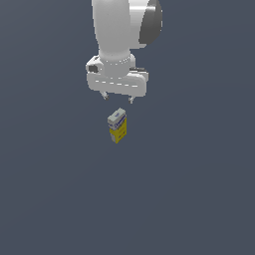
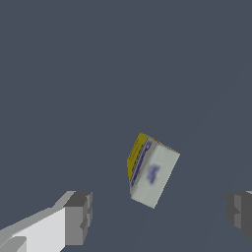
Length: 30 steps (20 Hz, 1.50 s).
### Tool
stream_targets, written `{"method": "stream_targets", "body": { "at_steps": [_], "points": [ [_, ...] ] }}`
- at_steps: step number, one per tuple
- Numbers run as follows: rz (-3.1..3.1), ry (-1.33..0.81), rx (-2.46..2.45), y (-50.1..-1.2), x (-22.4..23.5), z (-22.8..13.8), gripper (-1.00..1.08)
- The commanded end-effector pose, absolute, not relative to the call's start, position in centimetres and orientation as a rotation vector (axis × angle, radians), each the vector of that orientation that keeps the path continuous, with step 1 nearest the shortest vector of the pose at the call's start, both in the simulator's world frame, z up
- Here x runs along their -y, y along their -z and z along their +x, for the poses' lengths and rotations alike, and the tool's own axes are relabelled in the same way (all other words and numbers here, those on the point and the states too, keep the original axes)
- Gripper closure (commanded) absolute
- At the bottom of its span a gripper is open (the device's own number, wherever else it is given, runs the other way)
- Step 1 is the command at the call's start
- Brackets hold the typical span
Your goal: Pick up the object and move it to a goal position.
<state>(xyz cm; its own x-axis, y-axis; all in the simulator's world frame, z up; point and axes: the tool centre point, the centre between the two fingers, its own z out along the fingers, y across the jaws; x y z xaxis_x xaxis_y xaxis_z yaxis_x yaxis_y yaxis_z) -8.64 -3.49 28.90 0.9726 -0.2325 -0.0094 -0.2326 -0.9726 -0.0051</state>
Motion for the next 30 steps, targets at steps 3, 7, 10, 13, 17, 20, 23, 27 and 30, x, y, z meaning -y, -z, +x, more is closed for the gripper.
{"method": "stream_targets", "body": {
  "at_steps": [3,7,10,13,17,20,23,27,30],
  "points": [
    [-3.09,-0.011,-0.545,-26.4,3.8,-9.2,-0.92],
    [-3.058,-0.007,-0.707,-24.3,4.1,-9.8,-0.92],
    [-3.034,-0.005,-0.807,-22.9,4.3,-10.3,-0.92],
    [-3.013,-0.003,-0.887,-21.9,4.5,-10.7,-0.92],
    [-2.99,-0.001,-0.963,-20.9,4.6,-11.1,-0.92],
    [-2.979,0.0,-0.998,-20.4,4.6,-11.3,-0.92],
    [-2.974,0.0,-1.013,-20.2,4.7,-11.4,-0.92],
    [-2.976,-0.001,-1.008,-20.2,4.7,-11.4,-0.92],
    [-2.975,-0.001,-1.009,-19.6,4.7,-11.4,-0.92]
  ]
}}
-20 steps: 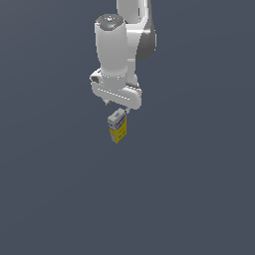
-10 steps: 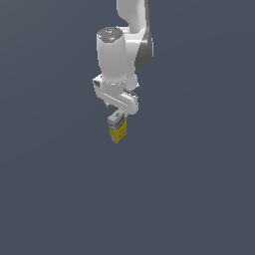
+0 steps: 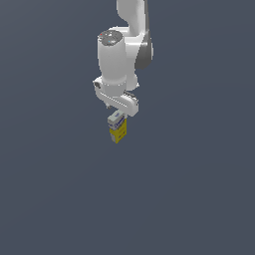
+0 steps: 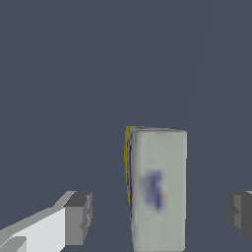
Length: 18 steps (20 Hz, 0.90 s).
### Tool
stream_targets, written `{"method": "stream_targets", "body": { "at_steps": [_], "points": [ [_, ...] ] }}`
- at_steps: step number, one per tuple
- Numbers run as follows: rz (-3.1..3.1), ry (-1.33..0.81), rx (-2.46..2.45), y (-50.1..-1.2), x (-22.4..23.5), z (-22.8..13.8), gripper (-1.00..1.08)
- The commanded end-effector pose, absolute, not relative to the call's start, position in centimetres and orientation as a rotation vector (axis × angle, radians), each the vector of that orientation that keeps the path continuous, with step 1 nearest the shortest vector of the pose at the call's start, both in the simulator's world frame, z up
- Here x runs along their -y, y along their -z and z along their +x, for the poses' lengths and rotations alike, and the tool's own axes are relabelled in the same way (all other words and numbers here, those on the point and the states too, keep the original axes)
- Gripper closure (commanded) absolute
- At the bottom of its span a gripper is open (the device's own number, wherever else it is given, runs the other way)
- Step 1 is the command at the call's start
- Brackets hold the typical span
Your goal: Pick up the object and move it to a goal position.
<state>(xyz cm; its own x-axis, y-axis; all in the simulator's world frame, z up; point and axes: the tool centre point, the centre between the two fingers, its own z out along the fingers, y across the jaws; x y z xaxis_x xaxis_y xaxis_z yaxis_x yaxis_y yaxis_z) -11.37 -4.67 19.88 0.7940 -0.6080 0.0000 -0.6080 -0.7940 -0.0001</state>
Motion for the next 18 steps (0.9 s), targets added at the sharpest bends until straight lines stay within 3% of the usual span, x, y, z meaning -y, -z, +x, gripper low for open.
{"method": "stream_targets", "body": {
  "at_steps": [1,14,15,18],
  "points": [
    [-2.975,-0.001,-1.009,-19.3,4.7,-11.4,-0.92],
    [-2.974,0.0,-1.014,-15.2,4.7,-11.4,-0.92],
    [-2.974,0.0,-1.014,-15.2,4.7,-11.4,1.08],
    [-2.974,0.0,-1.014,-15.2,4.7,-11.4,1.08]
  ]
}}
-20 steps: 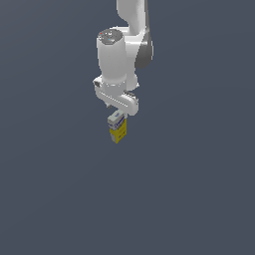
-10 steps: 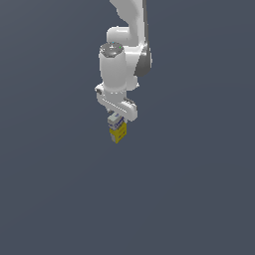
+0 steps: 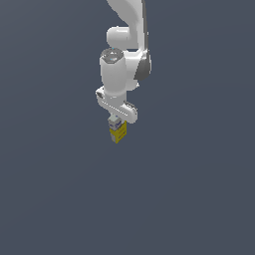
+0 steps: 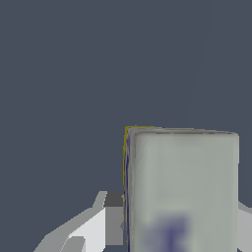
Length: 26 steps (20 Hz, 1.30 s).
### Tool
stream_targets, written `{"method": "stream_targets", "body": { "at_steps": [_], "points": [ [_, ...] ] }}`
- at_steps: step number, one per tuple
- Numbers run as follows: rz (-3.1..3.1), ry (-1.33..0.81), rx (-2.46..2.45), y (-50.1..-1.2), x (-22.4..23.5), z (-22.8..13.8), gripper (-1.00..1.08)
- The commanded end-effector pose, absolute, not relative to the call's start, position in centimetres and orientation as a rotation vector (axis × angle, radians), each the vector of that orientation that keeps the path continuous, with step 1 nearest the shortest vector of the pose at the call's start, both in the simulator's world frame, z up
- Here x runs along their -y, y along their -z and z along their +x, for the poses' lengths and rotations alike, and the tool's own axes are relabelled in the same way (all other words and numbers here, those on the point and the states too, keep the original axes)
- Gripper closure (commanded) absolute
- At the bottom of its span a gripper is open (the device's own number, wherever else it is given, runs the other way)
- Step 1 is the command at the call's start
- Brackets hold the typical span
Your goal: Pick up the object and move it to a goal position.
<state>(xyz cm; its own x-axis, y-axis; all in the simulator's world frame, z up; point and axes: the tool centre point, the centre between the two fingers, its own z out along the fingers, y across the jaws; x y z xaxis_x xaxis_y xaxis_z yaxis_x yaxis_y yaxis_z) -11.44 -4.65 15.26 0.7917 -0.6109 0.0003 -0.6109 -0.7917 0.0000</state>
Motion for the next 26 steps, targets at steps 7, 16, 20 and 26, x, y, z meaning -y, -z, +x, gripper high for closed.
{"method": "stream_targets", "body": {
  "at_steps": [7,16,20,26],
  "points": [
    [2.973,-0.001,1.014,-15.3,4.7,-11.4,1.08],
    [2.973,-0.001,1.014,-16.7,2.4,-10.0,1.08],
    [2.973,-0.001,1.014,-18.1,0.1,-8.6,1.08],
    [2.973,-0.001,1.015,-20.7,-4.3,-5.8,1.08]
  ]
}}
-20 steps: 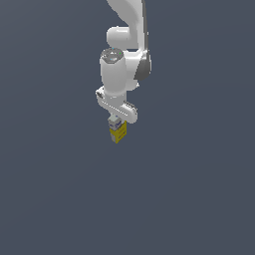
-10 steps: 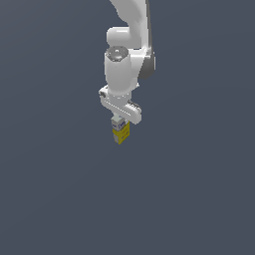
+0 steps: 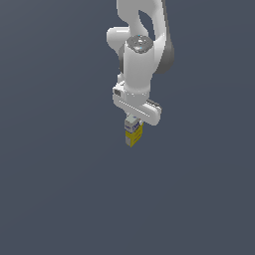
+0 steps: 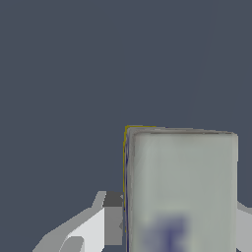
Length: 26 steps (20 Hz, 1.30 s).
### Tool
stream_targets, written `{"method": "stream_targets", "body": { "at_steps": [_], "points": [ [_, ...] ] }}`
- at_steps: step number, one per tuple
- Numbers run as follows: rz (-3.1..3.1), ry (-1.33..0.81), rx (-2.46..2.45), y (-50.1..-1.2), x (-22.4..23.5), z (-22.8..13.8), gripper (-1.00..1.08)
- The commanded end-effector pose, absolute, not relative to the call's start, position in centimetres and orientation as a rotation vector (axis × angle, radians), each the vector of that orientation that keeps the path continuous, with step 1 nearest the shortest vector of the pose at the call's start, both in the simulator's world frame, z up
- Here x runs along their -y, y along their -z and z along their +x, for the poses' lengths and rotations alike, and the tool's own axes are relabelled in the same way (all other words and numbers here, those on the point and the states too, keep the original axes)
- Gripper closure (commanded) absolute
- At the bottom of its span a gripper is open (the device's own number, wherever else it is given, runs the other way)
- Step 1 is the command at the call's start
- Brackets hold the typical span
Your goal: Pick up the object and move it to a goal position.
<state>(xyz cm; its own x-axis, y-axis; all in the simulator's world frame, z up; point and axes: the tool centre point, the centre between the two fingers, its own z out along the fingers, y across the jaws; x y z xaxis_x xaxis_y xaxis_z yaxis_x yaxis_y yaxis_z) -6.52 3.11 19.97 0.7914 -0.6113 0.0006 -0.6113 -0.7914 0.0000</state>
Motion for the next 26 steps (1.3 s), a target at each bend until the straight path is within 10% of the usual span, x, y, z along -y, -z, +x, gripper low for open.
{"method": "stream_targets", "body": {
  "at_steps": [1,26],
  "points": [
    [2.973,-0.001,1.015,-21.2,-5.1,-5.3,1.08],
    [2.973,0.0,1.017,-30.0,-19.6,4.5,1.08]
  ]
}}
